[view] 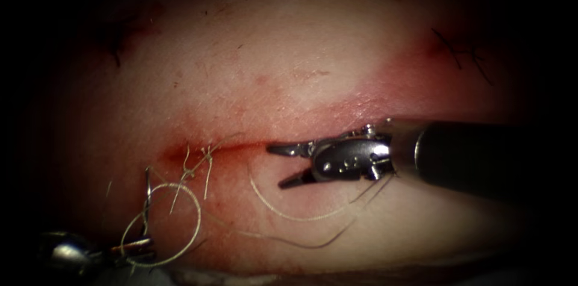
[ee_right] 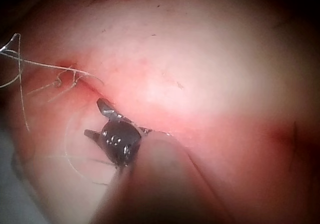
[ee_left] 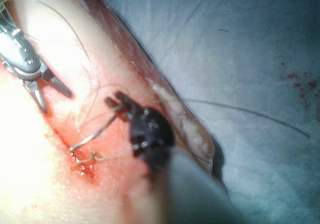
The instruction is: Wound Closure
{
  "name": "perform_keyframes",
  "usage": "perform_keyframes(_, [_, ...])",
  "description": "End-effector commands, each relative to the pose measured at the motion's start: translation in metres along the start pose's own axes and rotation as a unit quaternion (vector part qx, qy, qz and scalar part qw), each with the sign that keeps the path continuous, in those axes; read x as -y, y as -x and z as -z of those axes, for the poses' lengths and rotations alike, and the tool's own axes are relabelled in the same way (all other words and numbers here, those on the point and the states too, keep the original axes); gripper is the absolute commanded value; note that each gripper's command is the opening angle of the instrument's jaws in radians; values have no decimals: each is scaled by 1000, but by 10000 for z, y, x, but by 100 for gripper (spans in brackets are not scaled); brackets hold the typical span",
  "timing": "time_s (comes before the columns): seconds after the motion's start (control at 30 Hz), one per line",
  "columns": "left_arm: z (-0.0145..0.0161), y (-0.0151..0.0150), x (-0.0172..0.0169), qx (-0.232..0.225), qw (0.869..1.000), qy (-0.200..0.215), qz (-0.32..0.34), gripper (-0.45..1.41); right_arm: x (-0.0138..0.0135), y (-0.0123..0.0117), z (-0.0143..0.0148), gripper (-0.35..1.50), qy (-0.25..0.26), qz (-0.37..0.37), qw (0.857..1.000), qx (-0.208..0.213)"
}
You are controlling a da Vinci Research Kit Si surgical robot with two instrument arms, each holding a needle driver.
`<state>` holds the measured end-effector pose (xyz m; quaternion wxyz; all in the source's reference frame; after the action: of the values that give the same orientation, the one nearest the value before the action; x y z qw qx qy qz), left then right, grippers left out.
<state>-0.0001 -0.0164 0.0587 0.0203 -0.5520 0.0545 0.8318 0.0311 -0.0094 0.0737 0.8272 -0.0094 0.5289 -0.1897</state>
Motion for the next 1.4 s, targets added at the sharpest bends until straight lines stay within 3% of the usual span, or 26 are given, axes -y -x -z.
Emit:
perform_keyframes(0.03, [-6,2,-8,-1,1000,2,2,-45,4,-1,-17,84,0,2,1000,-1])
perform_keyframes(0.3, [-6,2,-9,-1,1000,2,2,-45,11,-8,-65,83,4,8,1000,5])
perform_keyframes(0.43, [-5,2,-9,-1,1000,2,2,-45,9,-11,-74,81,4,8,1000,5])
perform_keyframes(0.5, [-5,2,-9,-1,1000,2,2,-45,8,-12,-77,58,4,9,1000,2])
perform_keyframes(0.53, [-4,2,-9,-1,1000,2,2,-45,7,-13,-77,-35,-20,11,1000,9])
perform_keyframes(0.83, [-2,2,-8,-2,1000,4,2,-45,33,-21,-48,-35,-41,-59,997,11])
perform_keyframes(1.1, [-2,5,-5,-4,1000,6,2,-45,103,-76,-4,-35,-38,-82,996,-5])
perform_keyframes(1.13, [-1,5,-5,-4,1000,6,2,-45,124,-96,6,-35,-42,-84,995,-9])
perform_keyframes(1.4, [1,9,-3,-3,1000,5,1,-45,167,-143,36,-35,-51,-89,995,-20])
